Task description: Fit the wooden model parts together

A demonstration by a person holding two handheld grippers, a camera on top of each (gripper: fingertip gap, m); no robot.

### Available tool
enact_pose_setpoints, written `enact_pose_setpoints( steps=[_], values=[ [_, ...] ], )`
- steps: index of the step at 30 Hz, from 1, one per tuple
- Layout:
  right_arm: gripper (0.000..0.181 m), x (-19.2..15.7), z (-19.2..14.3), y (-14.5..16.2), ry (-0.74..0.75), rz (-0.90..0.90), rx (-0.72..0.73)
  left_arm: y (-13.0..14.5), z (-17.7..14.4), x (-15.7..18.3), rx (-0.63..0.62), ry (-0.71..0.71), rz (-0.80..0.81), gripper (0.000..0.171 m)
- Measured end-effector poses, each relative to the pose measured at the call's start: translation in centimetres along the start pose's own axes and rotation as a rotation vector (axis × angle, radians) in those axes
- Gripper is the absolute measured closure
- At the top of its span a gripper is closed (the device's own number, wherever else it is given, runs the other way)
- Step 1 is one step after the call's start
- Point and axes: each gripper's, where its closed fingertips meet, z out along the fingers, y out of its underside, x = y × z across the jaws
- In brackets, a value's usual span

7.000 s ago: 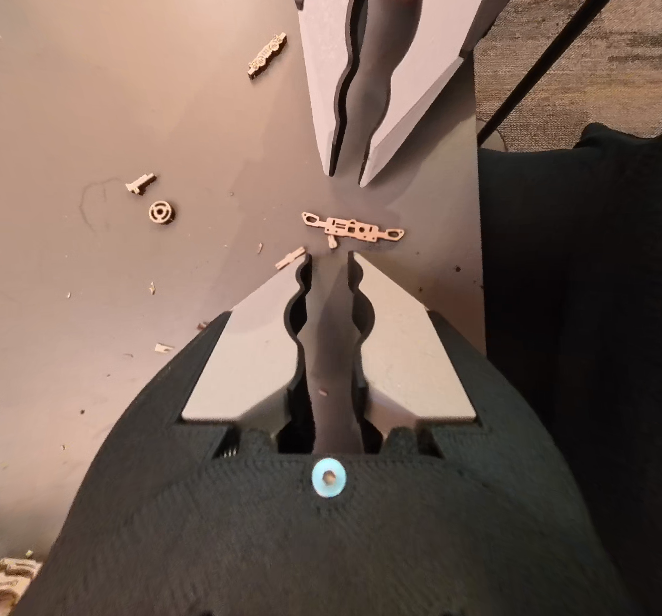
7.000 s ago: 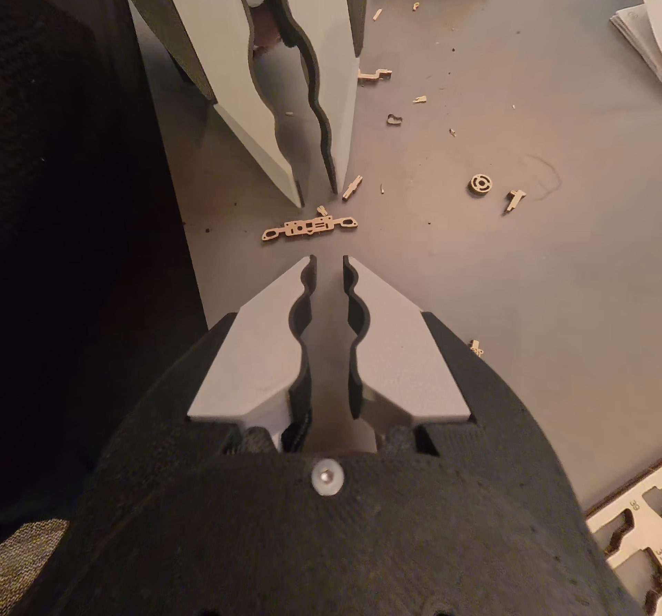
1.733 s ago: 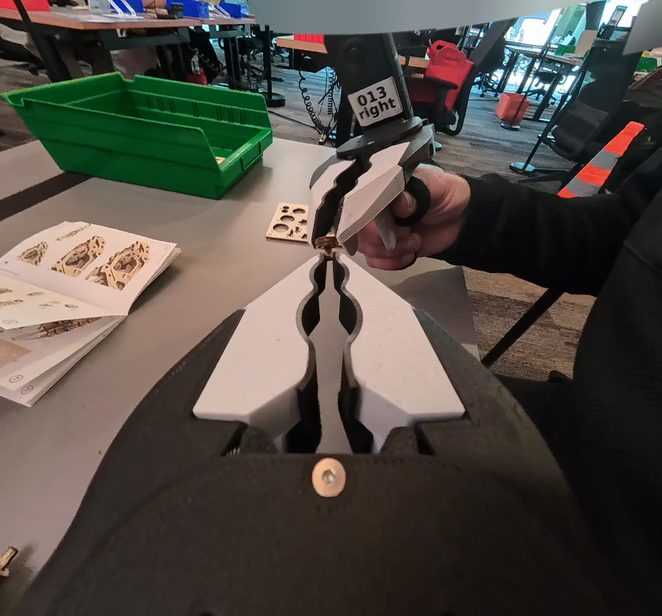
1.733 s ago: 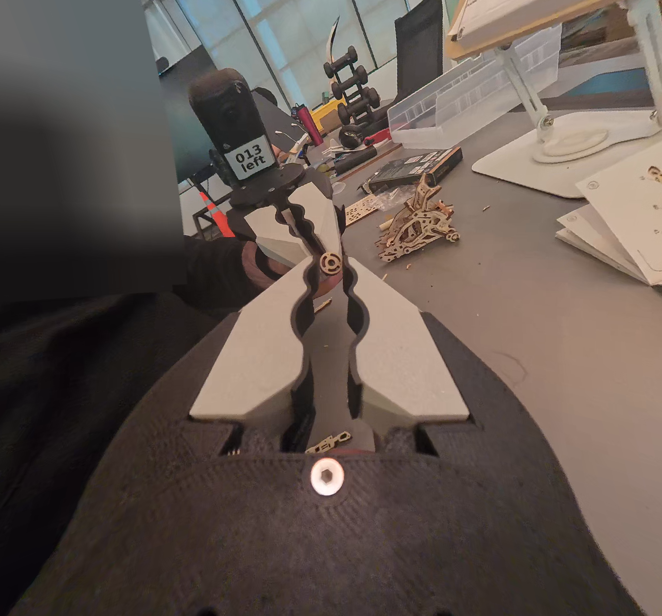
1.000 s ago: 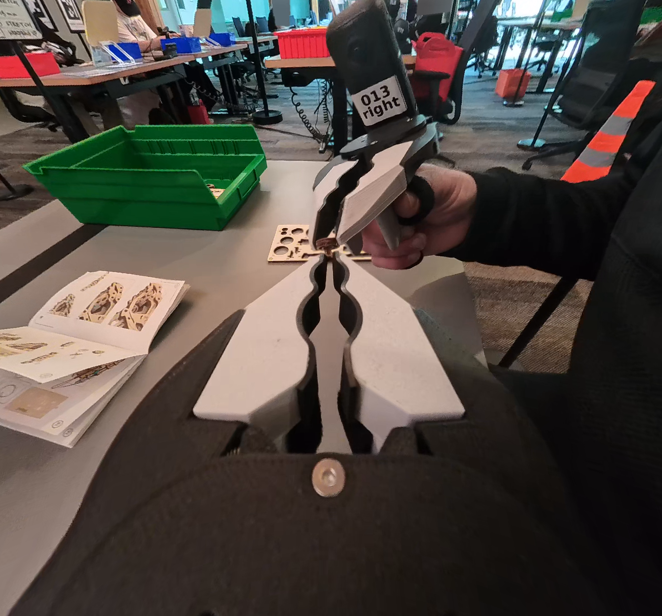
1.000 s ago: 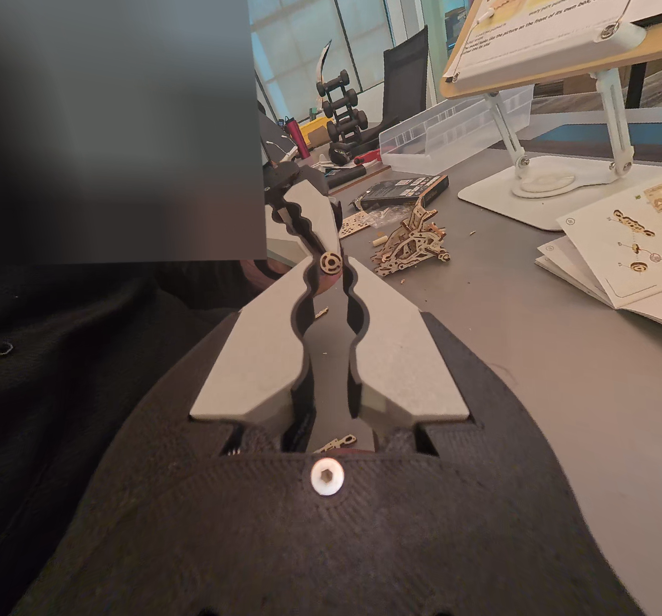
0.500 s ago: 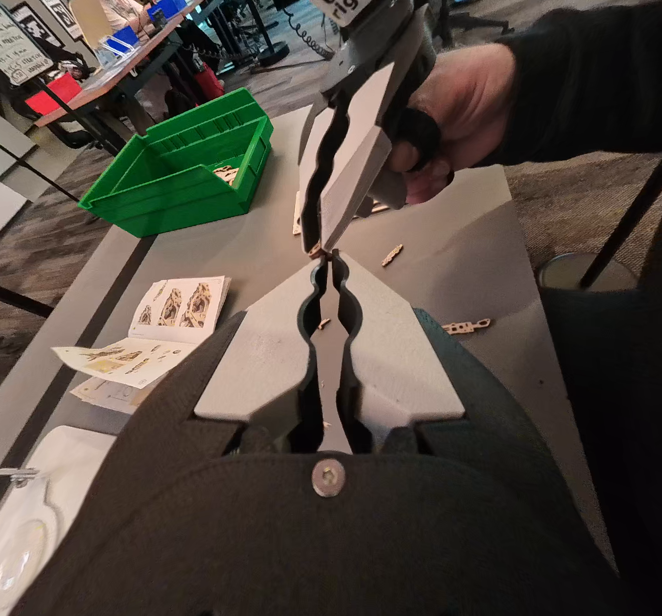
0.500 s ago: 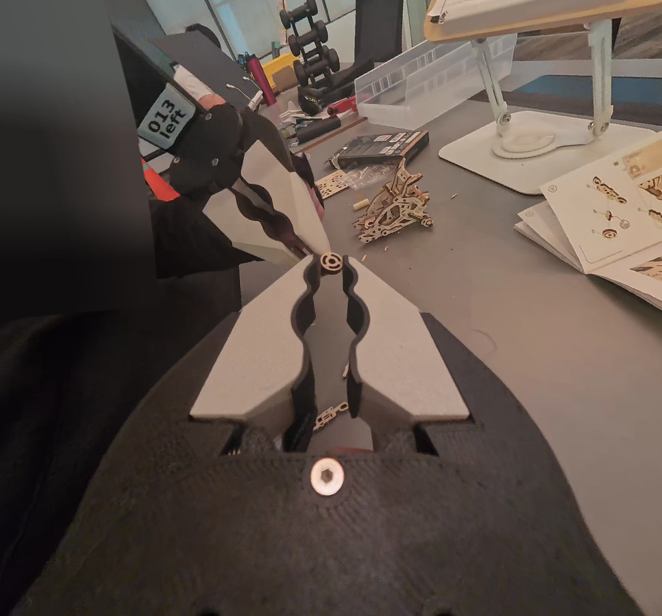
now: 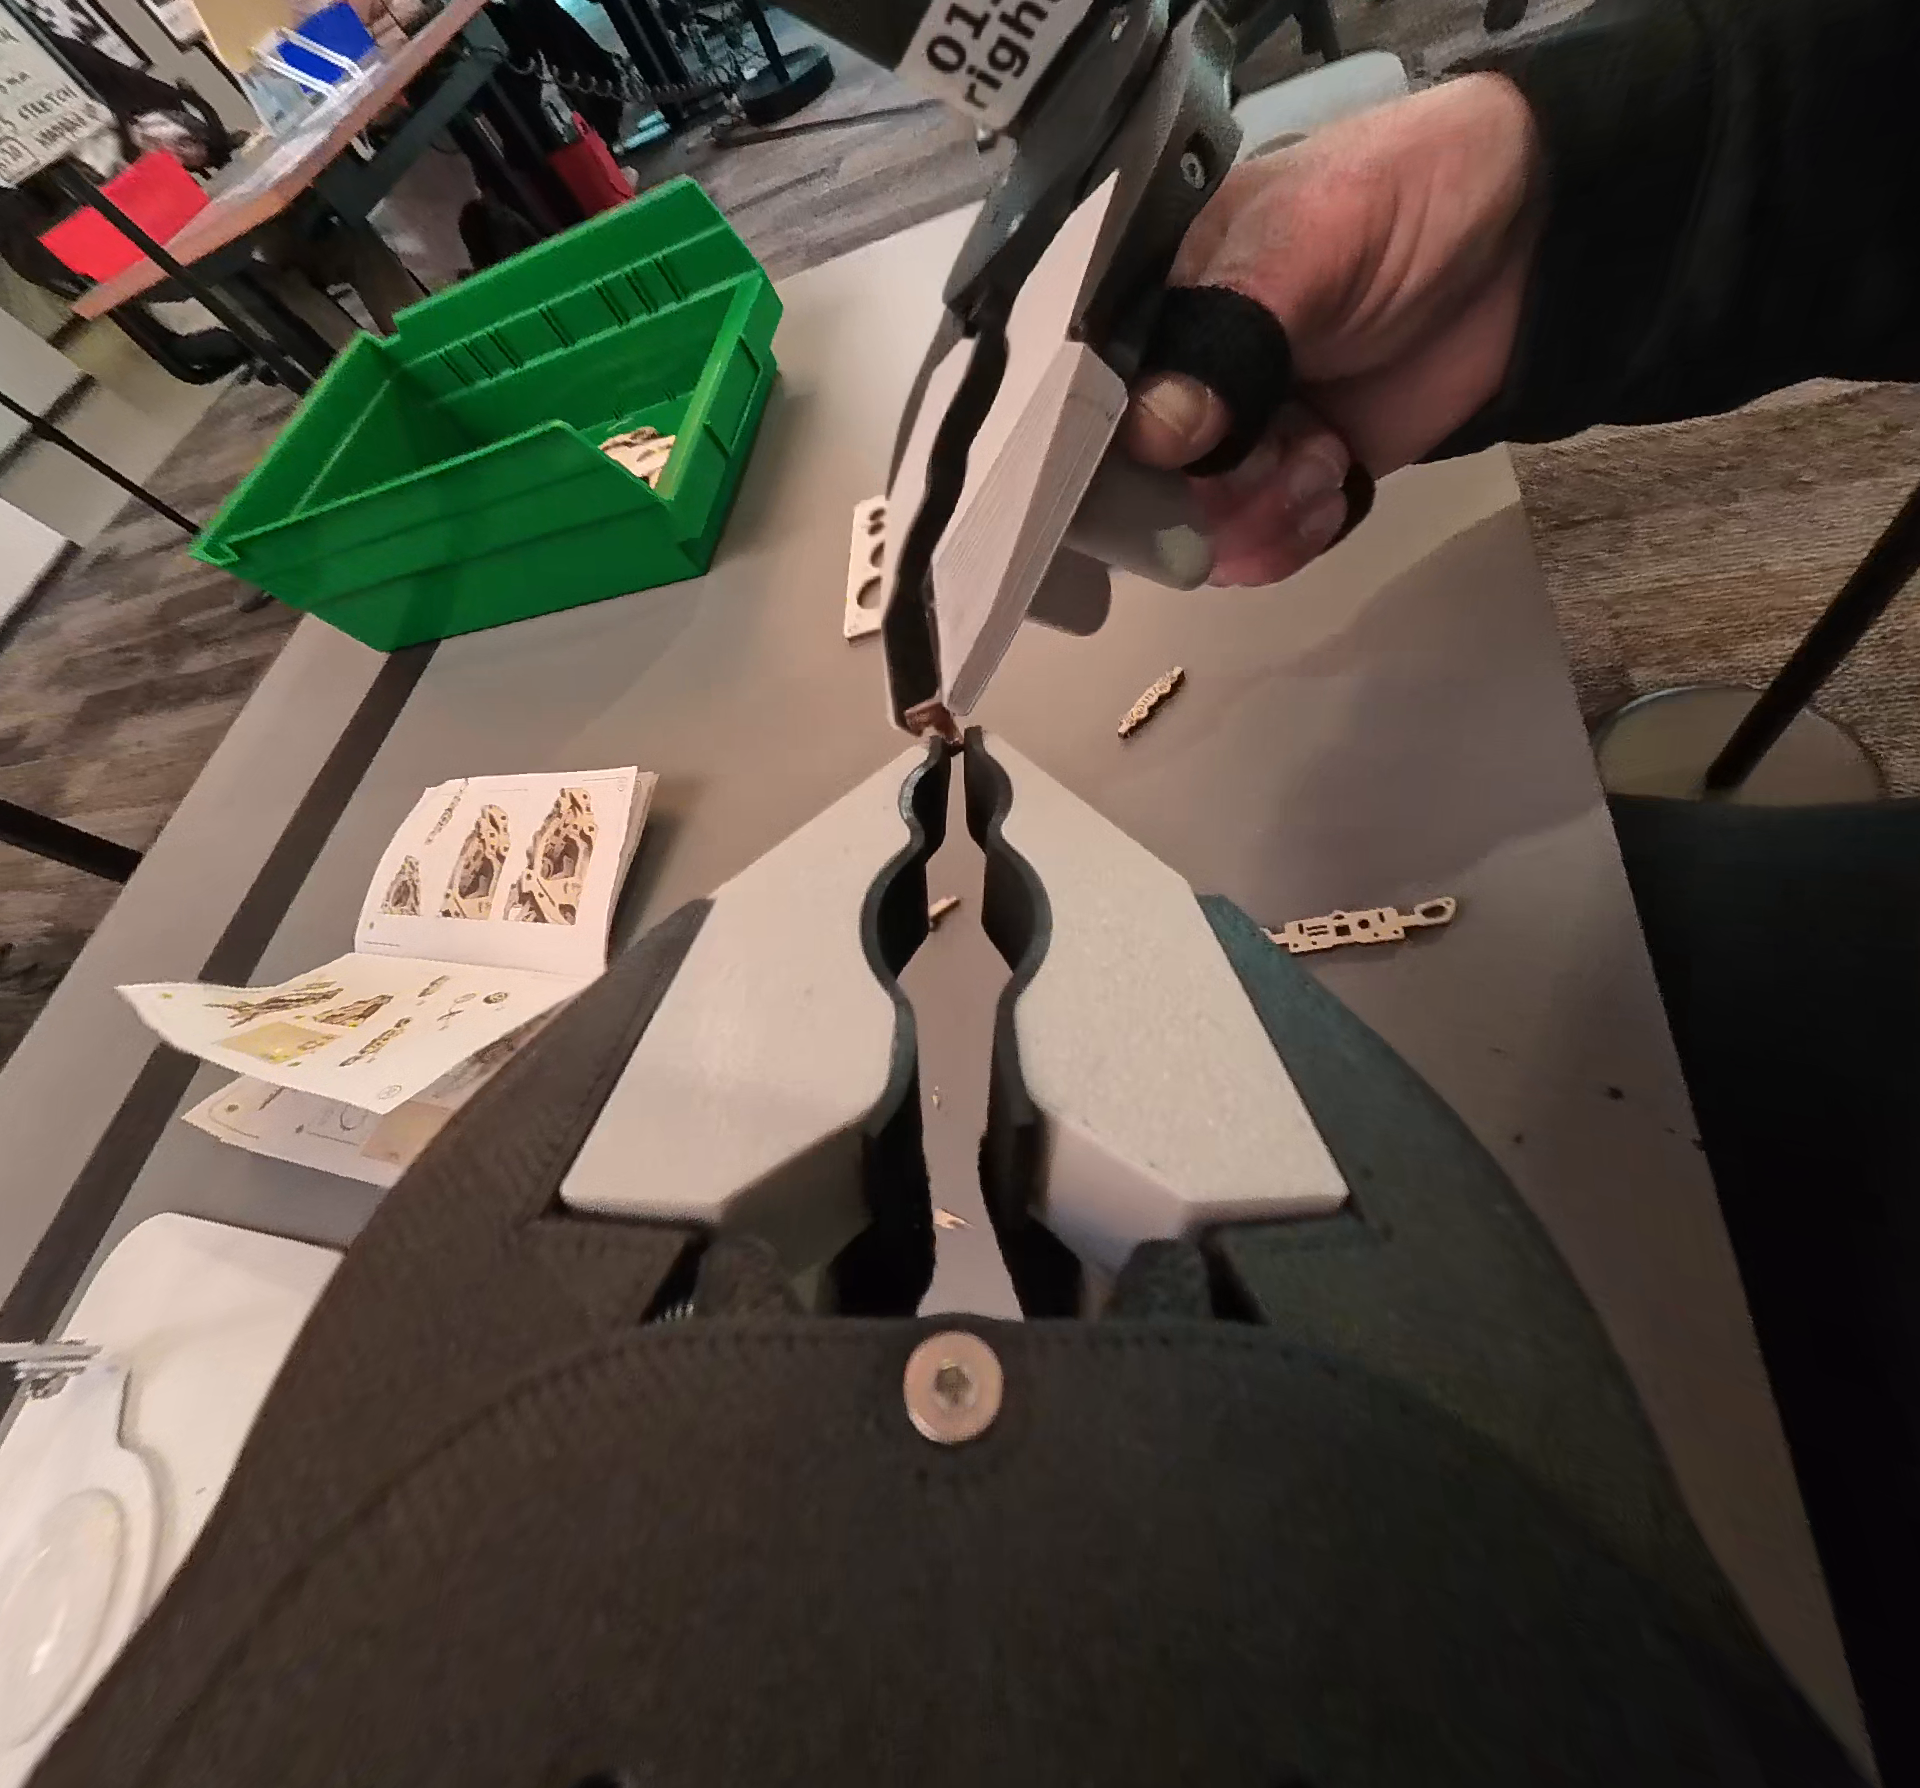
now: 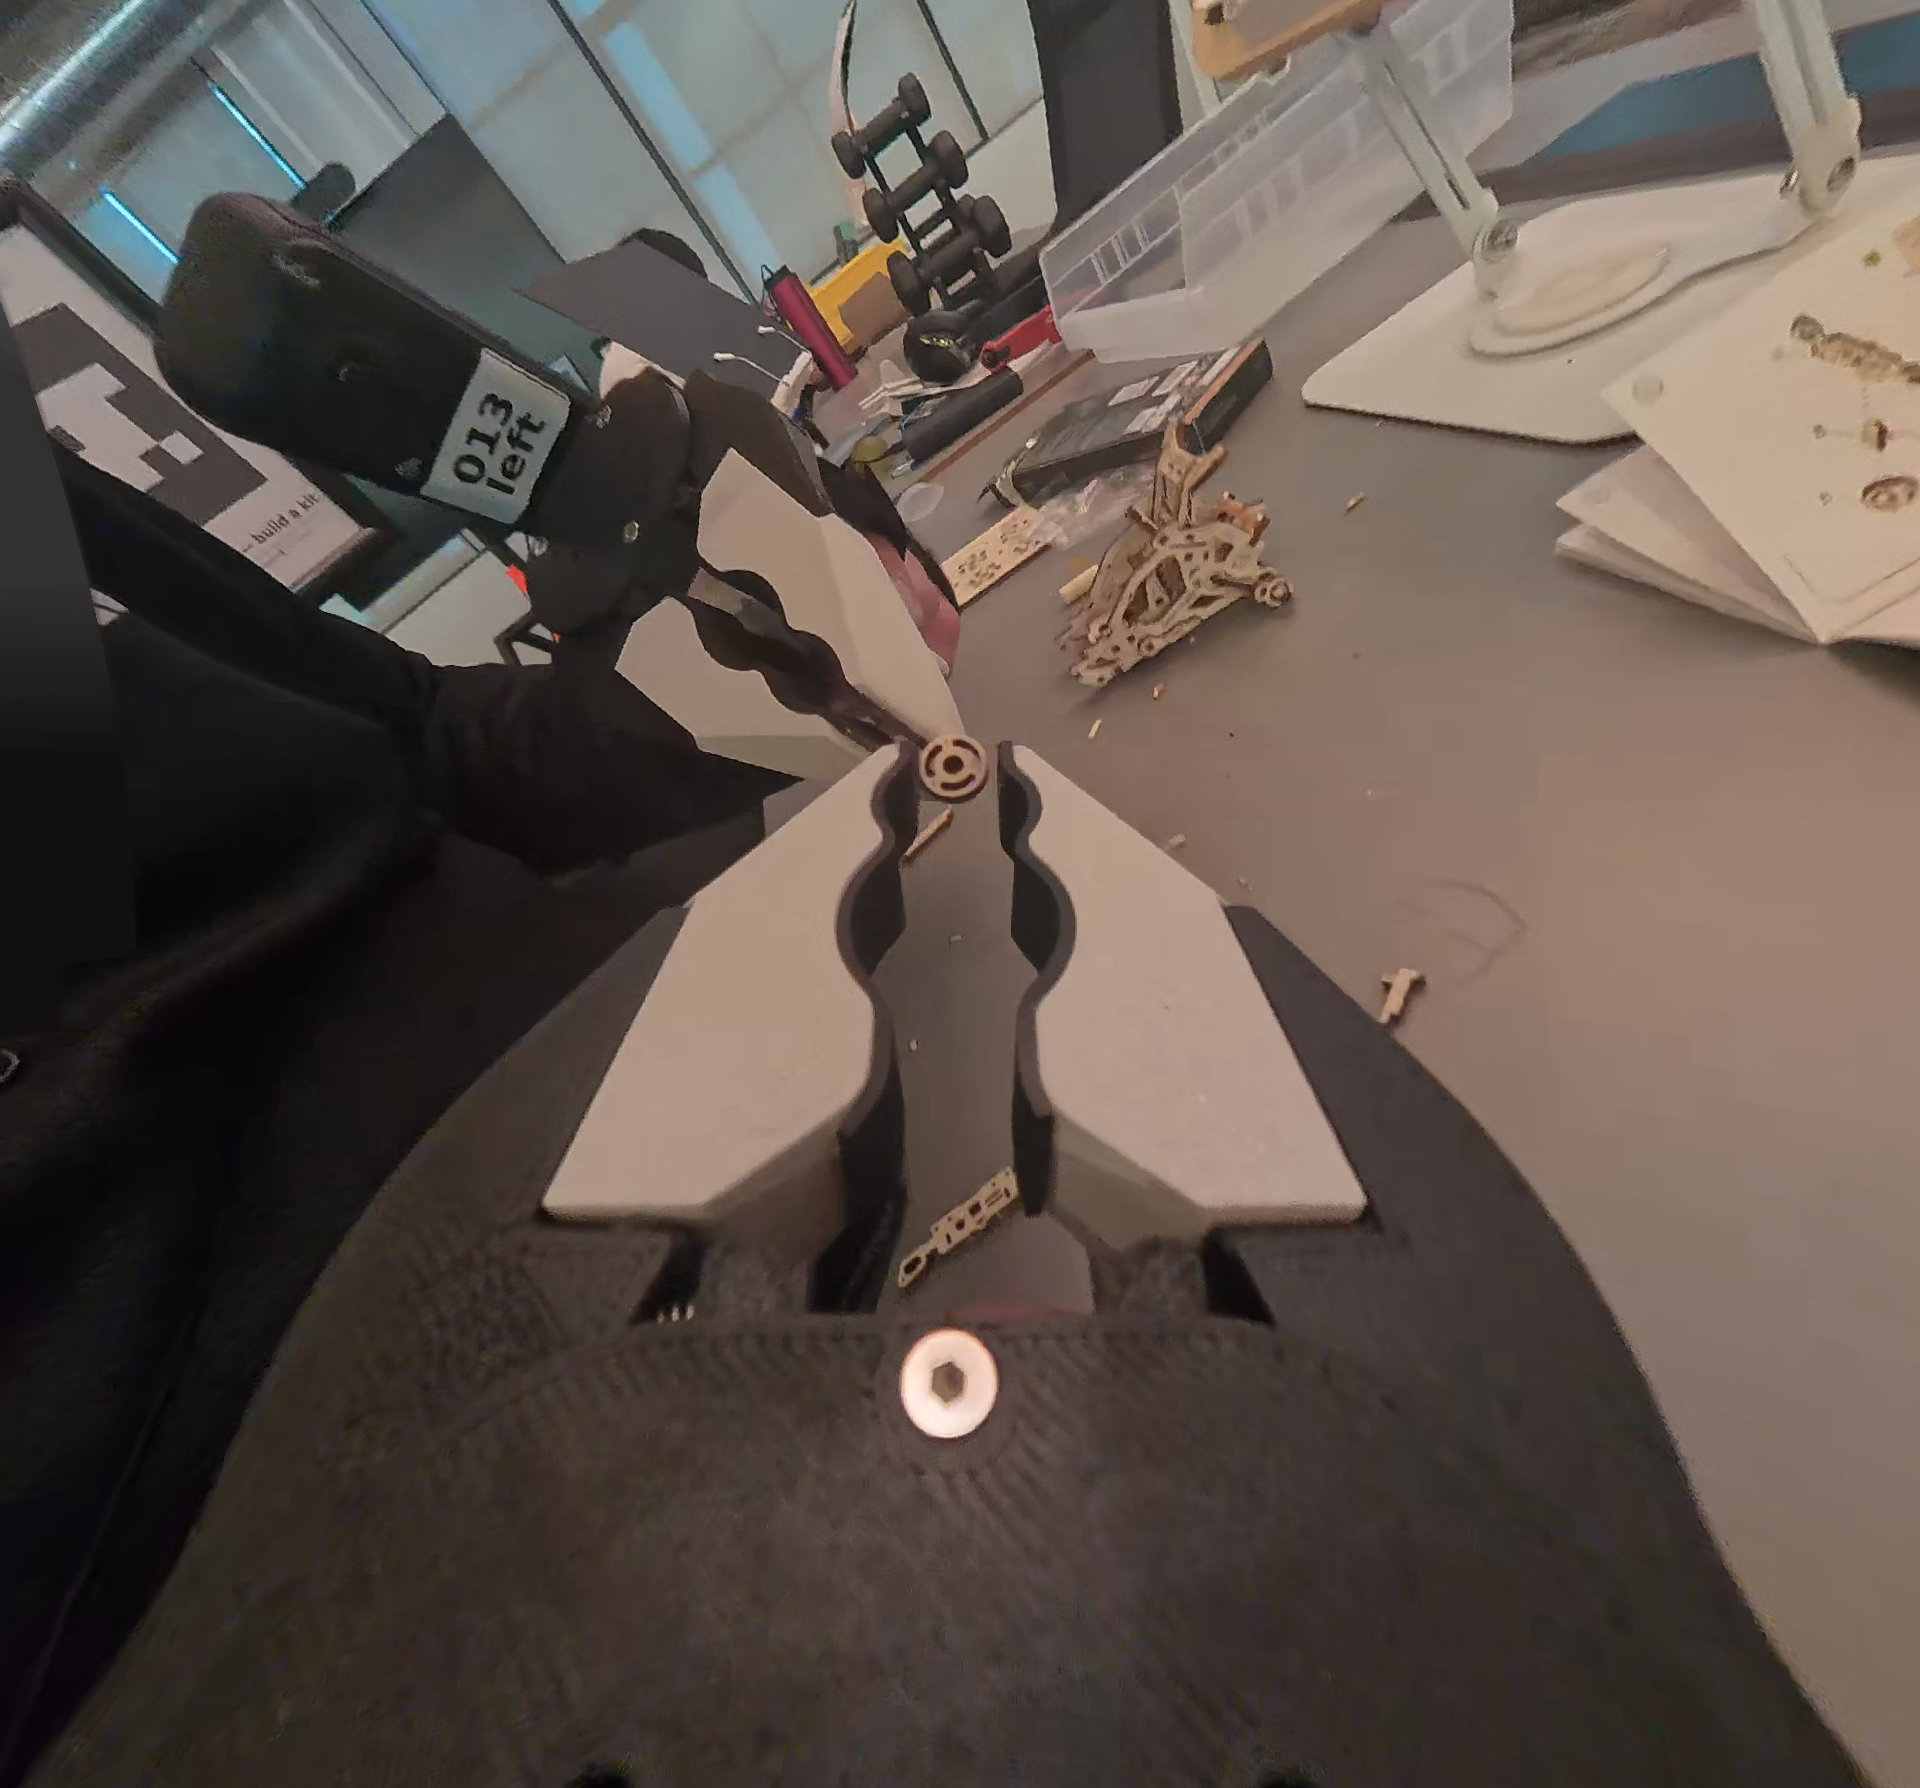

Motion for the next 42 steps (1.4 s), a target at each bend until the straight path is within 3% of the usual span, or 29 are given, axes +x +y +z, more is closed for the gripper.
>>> enact_pose_setpoints(
  steps=[4,9,14,19,24,27,32,37,42],
  values=[
    [0.165,1.0,0.2,1.8,0.015,0.036,-0.057,1.5,0.9,0.7,-0.054,0.039,-0.007,0.171],
    [0.177,2.6,-0.2,4.2,0.078,0.04,-0.145,3.5,1.9,1.5,-0.109,0.071,-0.03,0.171],
    [0.173,4.7,-2.1,6.5,0.227,-0.067,-0.277,5.7,2.2,2.2,-0.202,0.106,-0.038,0.171],
    [0.17,3.9,-2.4,7.6,0.243,-0.164,-0.354,6.9,2.4,3.5,-0.255,0.16,-0.072,0.171],
    [0.175,2.3,-0.6,9.8,0.192,-0.216,-0.44,8.1,2.3,4.2,-0.307,0.176,-0.103,0.171],
    [0.178,3.2,0.1,11.1,0.251,-0.254,-0.499,8.3,2.1,4.2,-0.306,0.168,-0.119,0.171],
    [0.181,5.2,-1.1,11.1,0.348,-0.271,-0.537,8.2,2.0,4.2,-0.304,0.164,-0.133,0.171],
    [0.18,4.4,-1.4,9.8,0.331,-0.278,-0.48,7.9,2.2,4.5,-0.298,0.185,-0.171,0.171],
    [0.169,2.8,-0.5,7.8,0.325,-0.384,-0.36,6.1,2.6,4.4,-0.19,0.226,-0.424,0.171]
  ],
)
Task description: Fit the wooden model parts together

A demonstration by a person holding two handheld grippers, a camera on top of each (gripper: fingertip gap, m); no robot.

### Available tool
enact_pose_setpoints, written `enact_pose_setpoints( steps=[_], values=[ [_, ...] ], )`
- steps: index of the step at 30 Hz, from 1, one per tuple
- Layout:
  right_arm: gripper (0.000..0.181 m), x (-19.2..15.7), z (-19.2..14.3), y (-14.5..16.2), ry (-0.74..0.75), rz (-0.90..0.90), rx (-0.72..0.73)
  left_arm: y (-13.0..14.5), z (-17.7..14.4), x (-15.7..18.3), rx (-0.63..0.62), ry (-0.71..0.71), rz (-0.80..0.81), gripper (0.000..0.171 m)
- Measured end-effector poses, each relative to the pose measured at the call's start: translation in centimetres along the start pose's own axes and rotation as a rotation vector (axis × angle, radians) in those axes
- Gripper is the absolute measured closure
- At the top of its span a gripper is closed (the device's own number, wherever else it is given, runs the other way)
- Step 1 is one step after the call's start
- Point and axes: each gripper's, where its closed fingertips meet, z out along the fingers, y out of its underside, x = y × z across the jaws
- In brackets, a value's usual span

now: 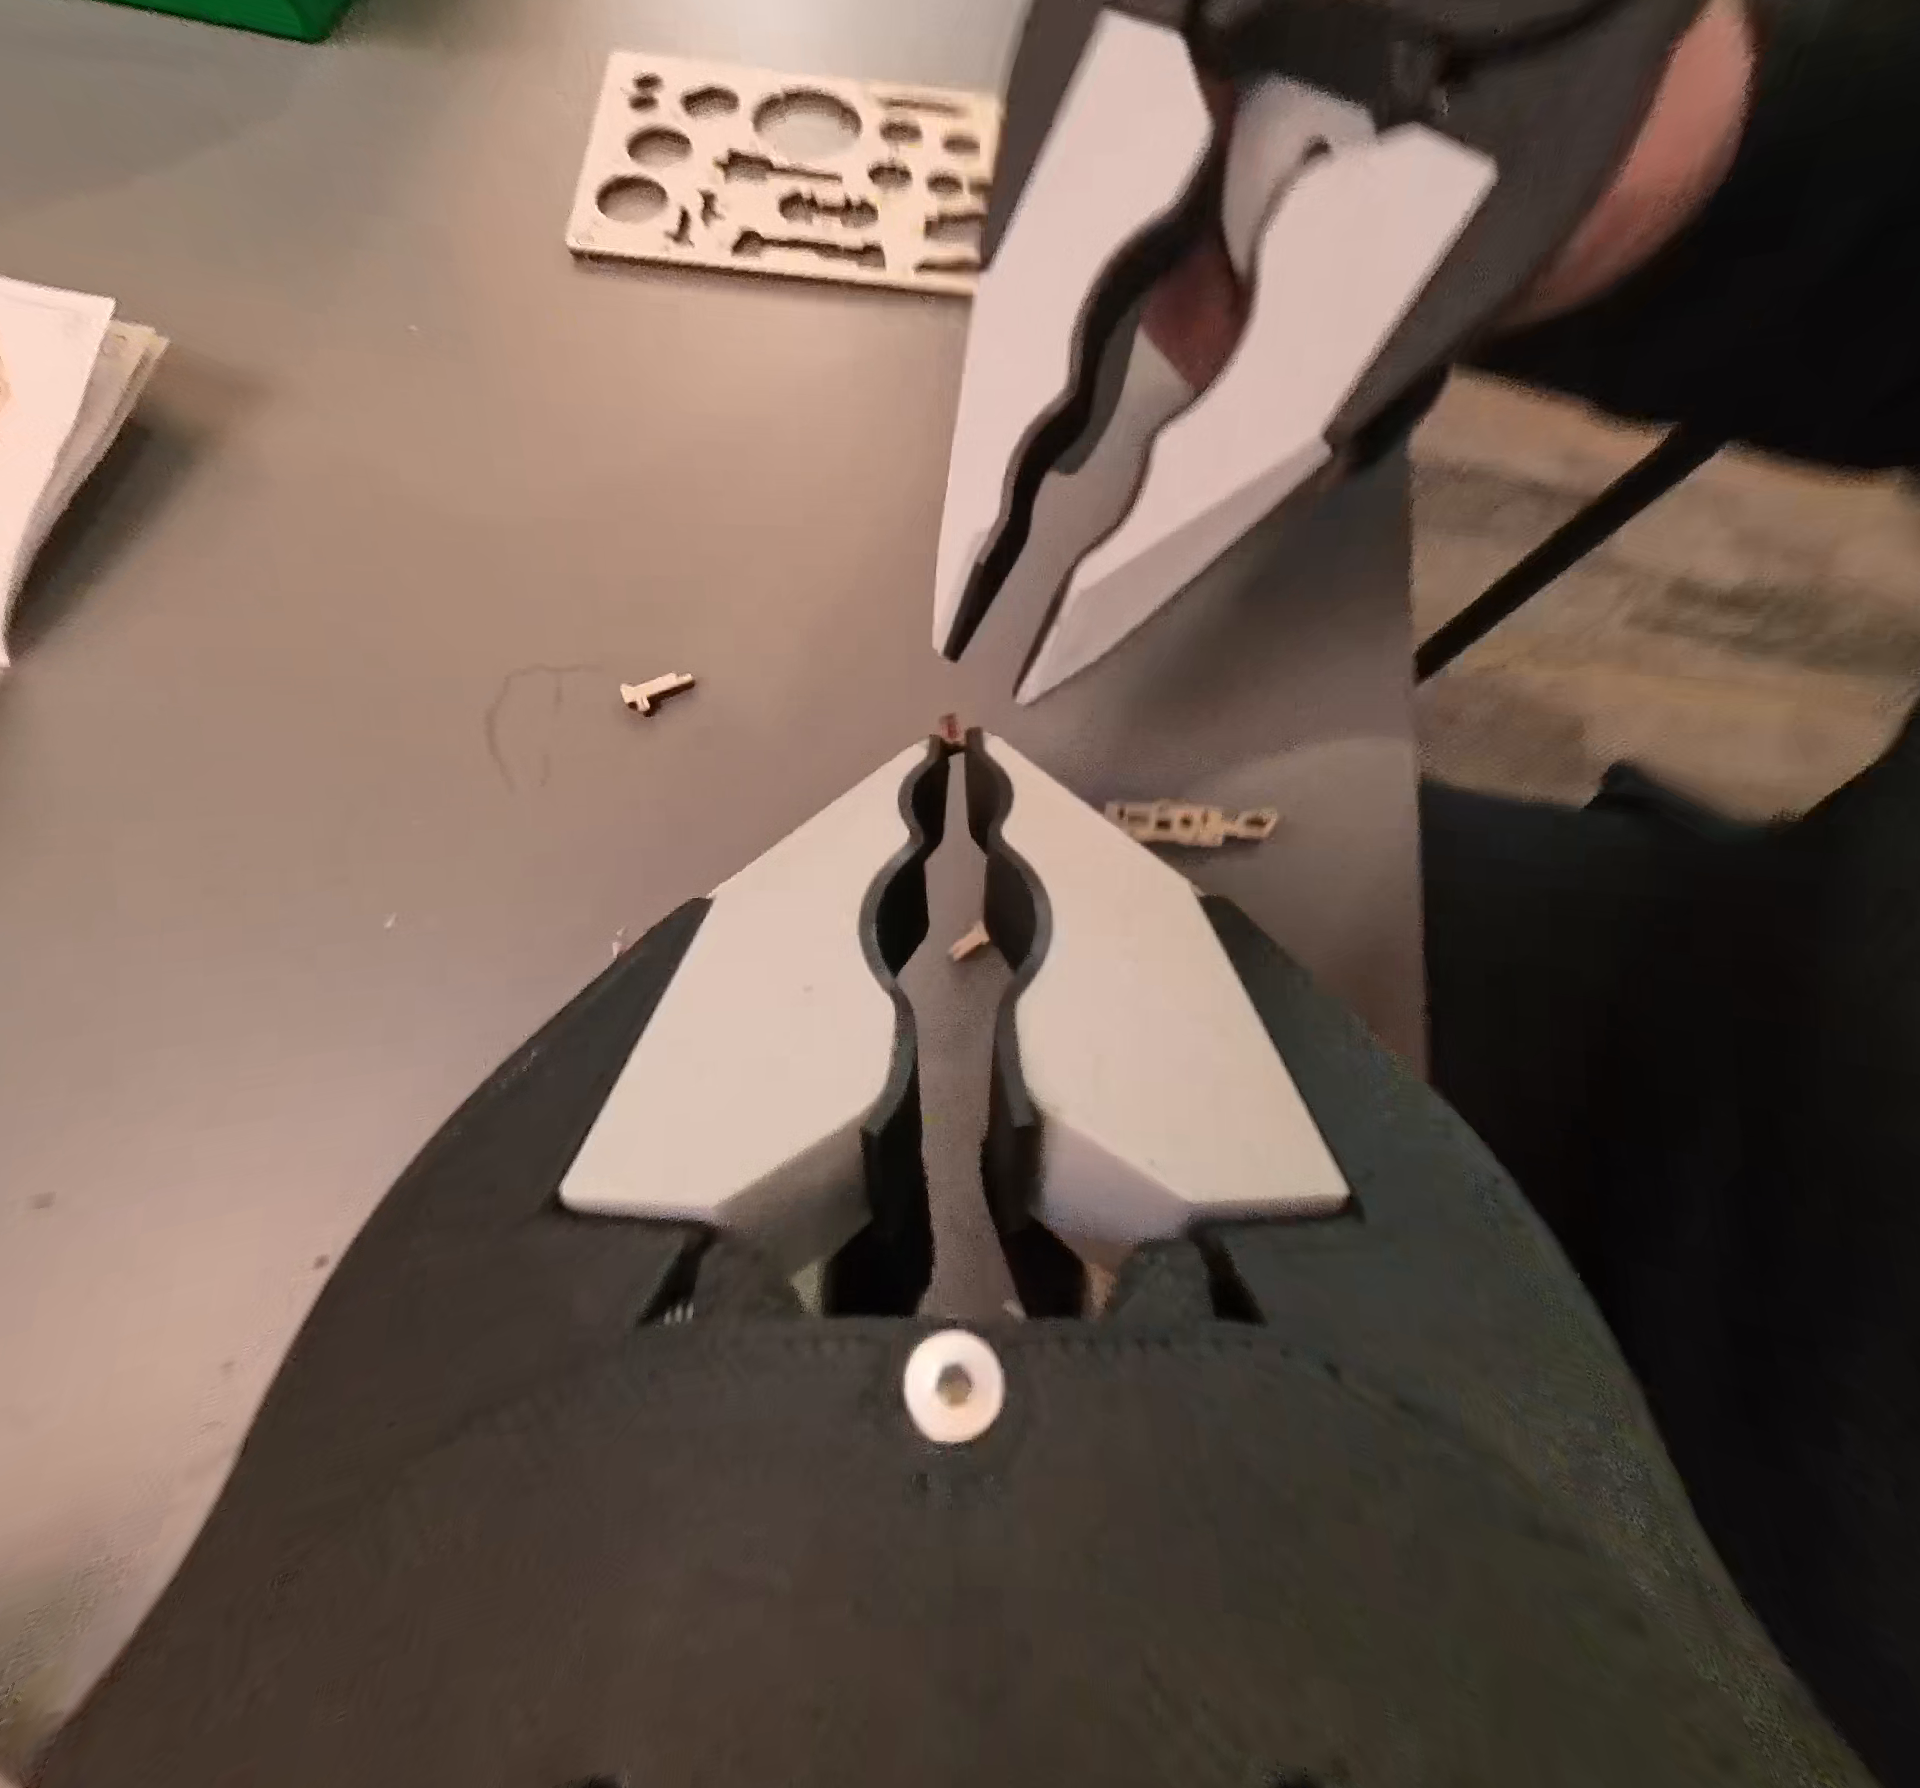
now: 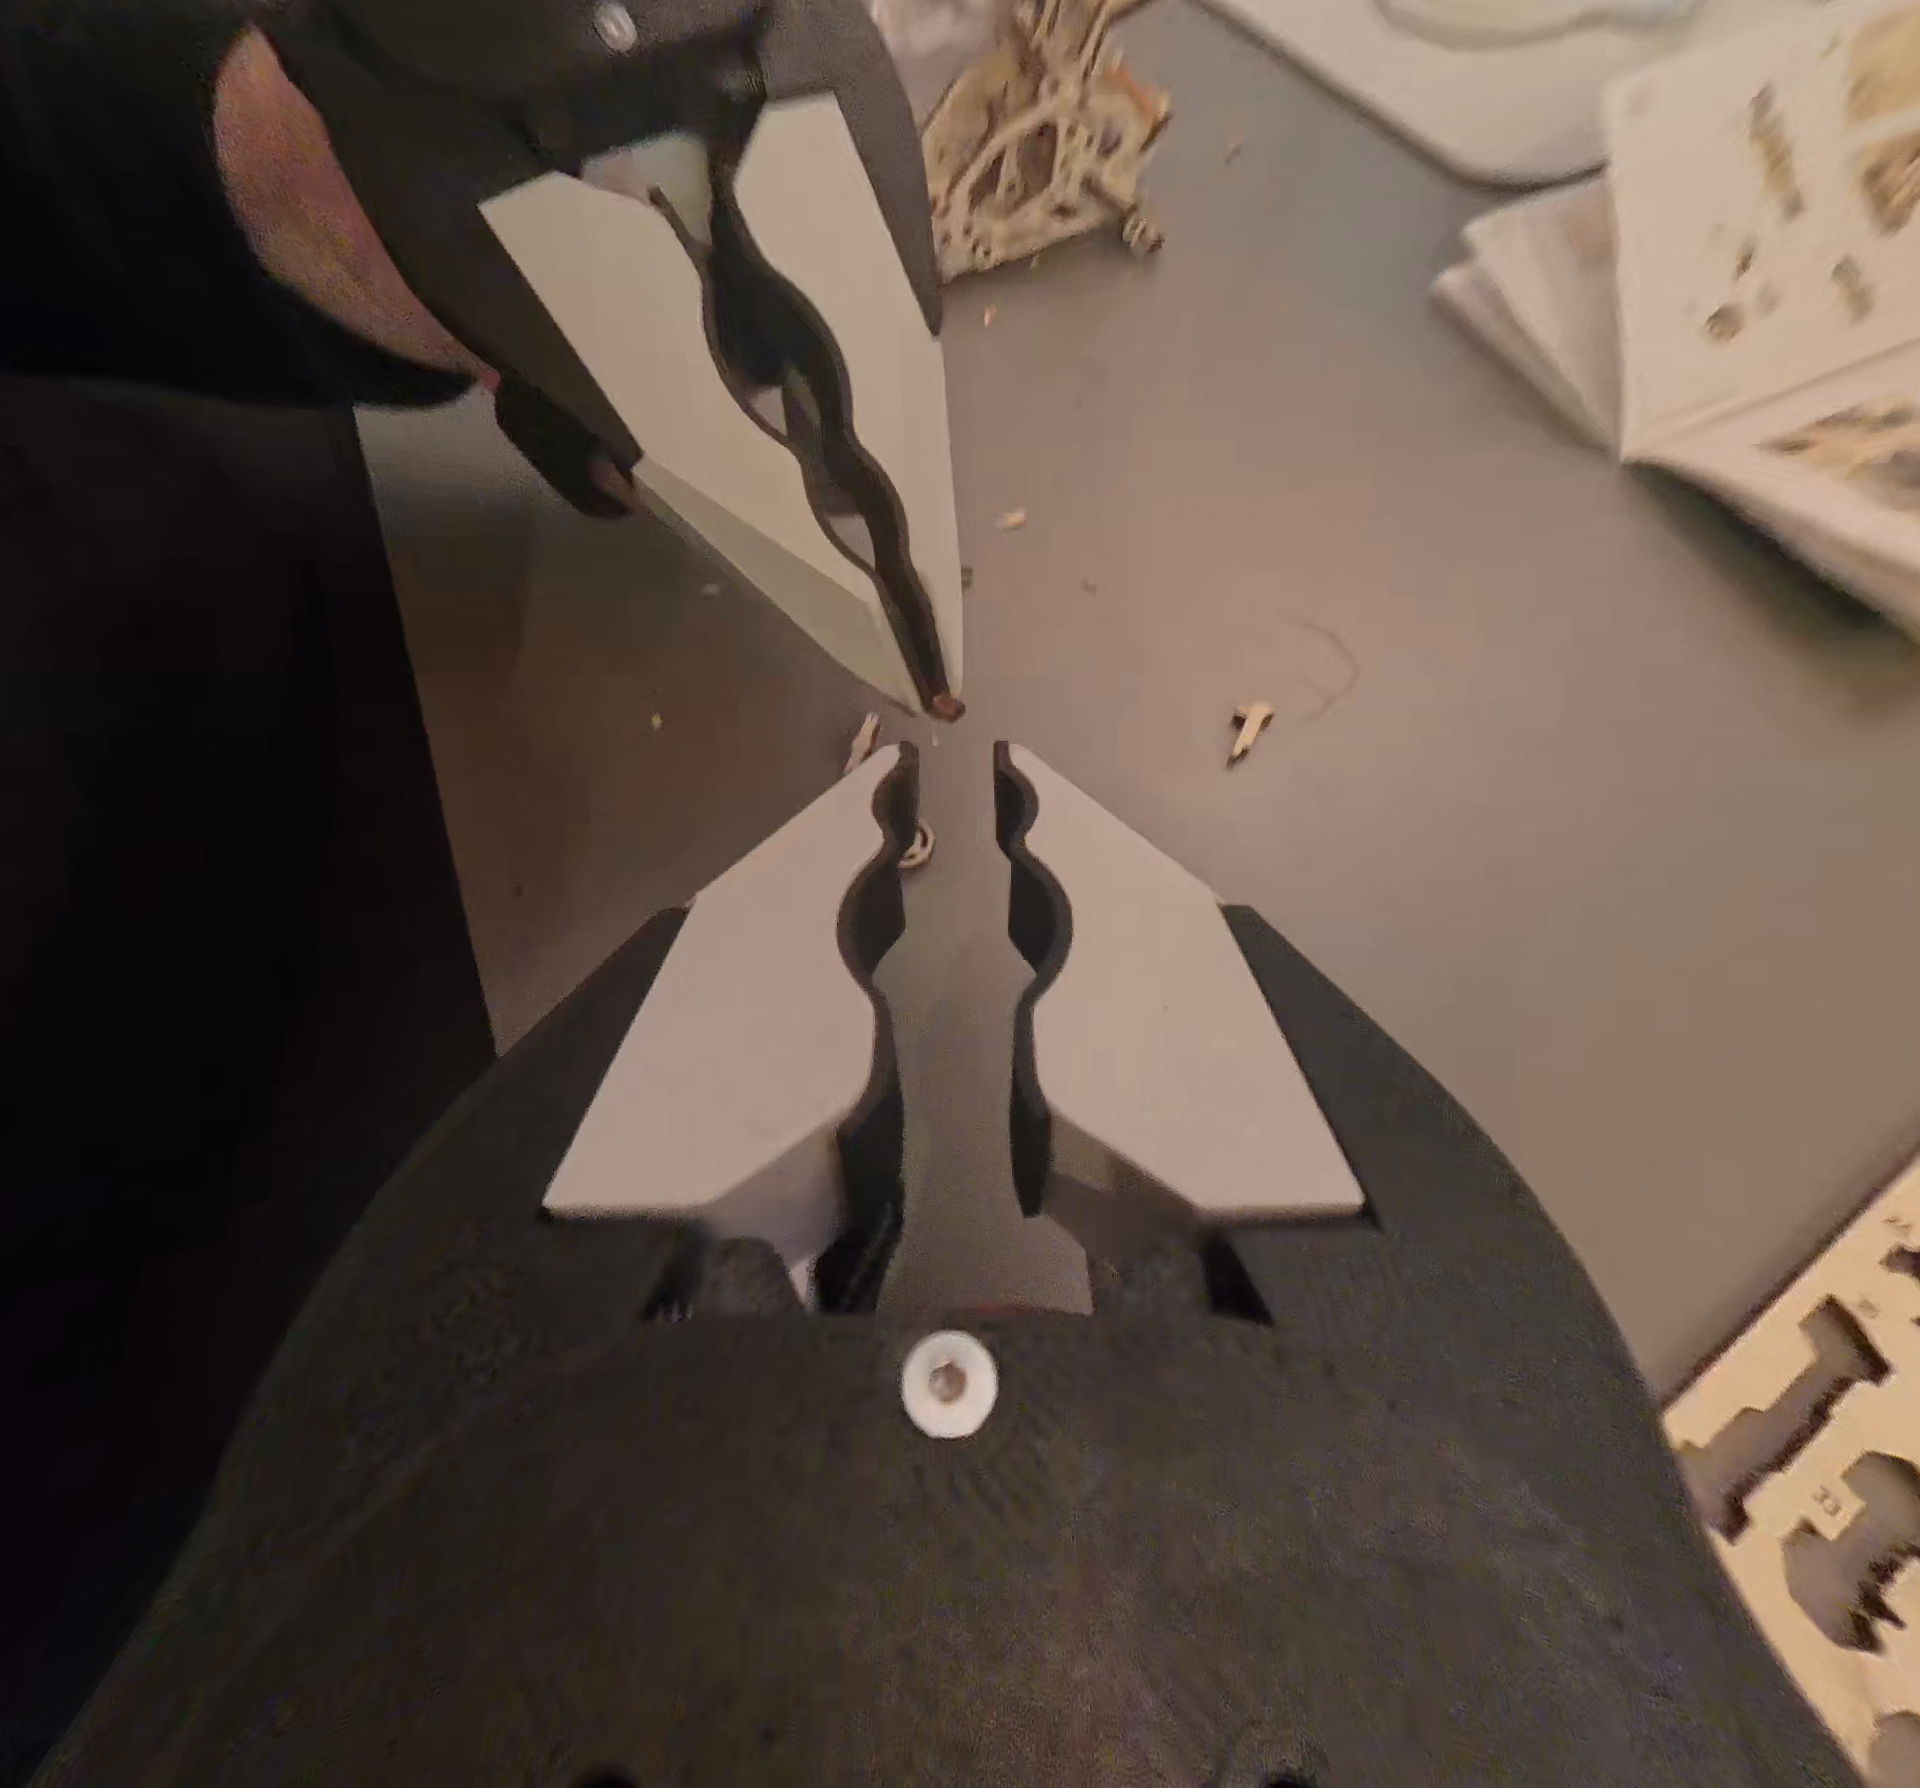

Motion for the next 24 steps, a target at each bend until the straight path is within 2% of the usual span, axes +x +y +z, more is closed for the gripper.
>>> enact_pose_setpoints(
  steps=[5,11,17,20,24],
  values=[
    [0.171,0.1,-0.6,-1.9,0.121,-0.113,0.077,-2.3,-0.9,-0.1,0.197,0.113,-0.301,0.171],
    [0.173,0.4,-1.1,-3.0,0.324,-0.326,0.088,-3.5,-1.4,-0.3,0.317,0.203,-0.511,0.171],
    [0.174,1.0,-1.8,-3.6,0.492,-0.462,0.092,-5.0,-1.7,0.0,0.402,0.292,-0.67,0.171],
    [0.171,0.7,-2.6,-4.1,0.54,-0.499,0.135,-4.9,-1.6,-0.4,0.424,0.302,-0.748,0.171],
    [0.172,0.6,-2.4,-3.9,0.564,-0.561,0.112,-5.3,-1.3,0.0,0.437,0.345,-0.786,0.171]
  ],
)
